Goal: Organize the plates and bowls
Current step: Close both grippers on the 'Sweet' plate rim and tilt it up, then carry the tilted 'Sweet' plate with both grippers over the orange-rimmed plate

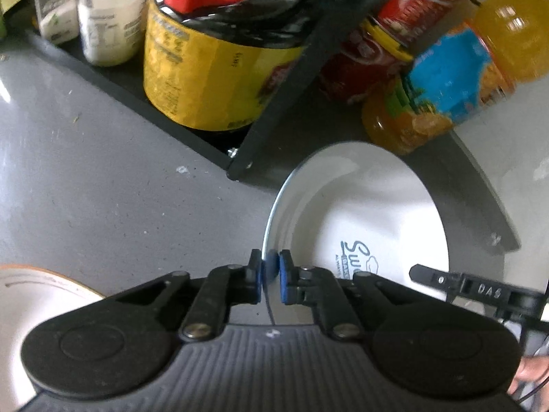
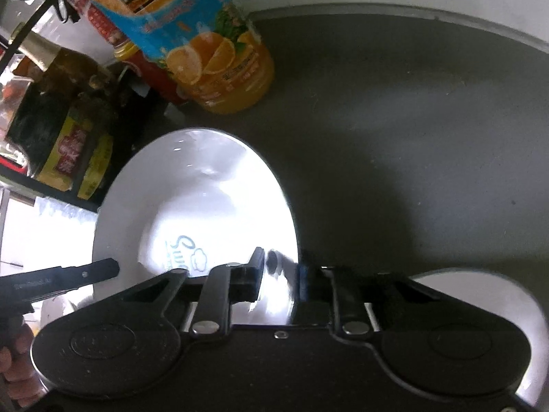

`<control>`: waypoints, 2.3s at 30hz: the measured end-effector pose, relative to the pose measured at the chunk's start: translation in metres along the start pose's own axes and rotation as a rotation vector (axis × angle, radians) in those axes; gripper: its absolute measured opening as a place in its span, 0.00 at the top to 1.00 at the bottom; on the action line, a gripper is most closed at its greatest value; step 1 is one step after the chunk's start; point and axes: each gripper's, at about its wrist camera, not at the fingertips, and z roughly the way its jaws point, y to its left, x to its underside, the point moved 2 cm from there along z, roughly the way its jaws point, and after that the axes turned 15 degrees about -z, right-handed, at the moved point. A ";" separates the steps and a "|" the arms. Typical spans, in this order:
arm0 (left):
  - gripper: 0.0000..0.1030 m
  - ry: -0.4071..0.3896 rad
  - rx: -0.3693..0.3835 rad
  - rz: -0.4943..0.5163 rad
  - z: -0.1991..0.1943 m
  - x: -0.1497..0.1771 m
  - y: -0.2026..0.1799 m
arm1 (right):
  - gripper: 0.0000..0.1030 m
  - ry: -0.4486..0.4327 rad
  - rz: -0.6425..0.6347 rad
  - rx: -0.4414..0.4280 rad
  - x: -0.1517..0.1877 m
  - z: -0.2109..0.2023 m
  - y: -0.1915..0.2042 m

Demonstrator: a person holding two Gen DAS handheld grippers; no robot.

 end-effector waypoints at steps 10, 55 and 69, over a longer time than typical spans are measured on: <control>0.92 0.018 0.014 -0.083 -0.014 -0.009 0.014 | 0.93 -0.068 0.021 -0.070 -0.009 -0.023 0.002; 0.93 0.040 0.171 0.047 -0.129 -0.006 0.066 | 0.92 -0.184 0.070 -0.064 0.051 -0.130 0.111; 0.93 0.014 0.157 0.033 -0.167 0.021 0.142 | 0.92 -0.169 0.059 -0.063 0.100 -0.123 0.175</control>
